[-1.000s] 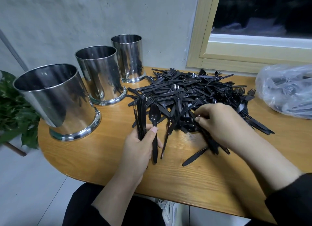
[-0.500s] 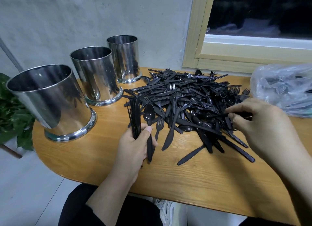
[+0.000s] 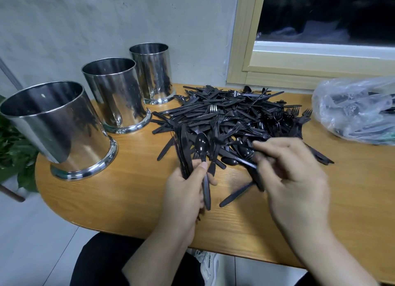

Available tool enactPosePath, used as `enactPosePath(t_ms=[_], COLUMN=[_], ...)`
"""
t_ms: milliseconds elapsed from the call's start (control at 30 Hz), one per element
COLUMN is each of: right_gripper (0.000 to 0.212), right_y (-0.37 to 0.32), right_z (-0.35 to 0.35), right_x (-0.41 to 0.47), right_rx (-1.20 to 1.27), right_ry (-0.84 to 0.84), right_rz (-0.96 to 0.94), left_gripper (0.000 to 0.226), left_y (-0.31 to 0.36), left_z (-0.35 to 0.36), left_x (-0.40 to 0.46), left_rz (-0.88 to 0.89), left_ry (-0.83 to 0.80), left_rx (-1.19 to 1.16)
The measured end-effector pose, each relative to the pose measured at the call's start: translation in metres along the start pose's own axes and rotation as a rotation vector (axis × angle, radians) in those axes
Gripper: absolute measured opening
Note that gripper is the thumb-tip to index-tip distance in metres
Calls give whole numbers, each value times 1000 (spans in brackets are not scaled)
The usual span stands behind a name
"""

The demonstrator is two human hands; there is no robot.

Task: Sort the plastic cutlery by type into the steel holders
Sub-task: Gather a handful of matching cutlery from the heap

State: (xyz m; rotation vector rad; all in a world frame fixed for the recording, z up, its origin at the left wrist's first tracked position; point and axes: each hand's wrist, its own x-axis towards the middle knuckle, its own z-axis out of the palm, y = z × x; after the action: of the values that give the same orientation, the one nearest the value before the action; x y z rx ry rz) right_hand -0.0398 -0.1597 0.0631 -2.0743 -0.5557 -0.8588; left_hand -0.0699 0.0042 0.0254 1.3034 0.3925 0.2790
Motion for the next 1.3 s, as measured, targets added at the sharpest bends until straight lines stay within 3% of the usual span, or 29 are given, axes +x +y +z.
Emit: enactPosePath(t_ms=[433, 567, 733, 867, 967, 1100, 1300], right_gripper=[29, 33, 29, 26, 30, 38, 47], right_y=[-11, -12, -2, 27, 53, 70, 67], right_z=[40, 41, 31, 14, 16, 33, 47], right_x=[-40, -40, -35, 3, 40, 58, 65], right_rx=[69, 117, 44, -114, -331, -537, -633], right_ry=[-267, -352, -400, -305, -477, -748, -843], right_rz=[-33, 49, -71, -20, 115, 151, 158], left_gripper=[17, 23, 10, 22, 25, 14, 15], left_y=[-14, -14, -5, 1, 1, -1, -7], left_z=[21, 23, 21, 6, -1, -4, -5], left_x=[-6, -6, 1, 24, 35, 37, 40], left_rz=[-118, -123, -94, 88, 147, 137, 158], left_ry=[121, 71, 19, 2, -14, -51, -76], left_rx=[-157, -176, -221, 18, 81, -12, -7])
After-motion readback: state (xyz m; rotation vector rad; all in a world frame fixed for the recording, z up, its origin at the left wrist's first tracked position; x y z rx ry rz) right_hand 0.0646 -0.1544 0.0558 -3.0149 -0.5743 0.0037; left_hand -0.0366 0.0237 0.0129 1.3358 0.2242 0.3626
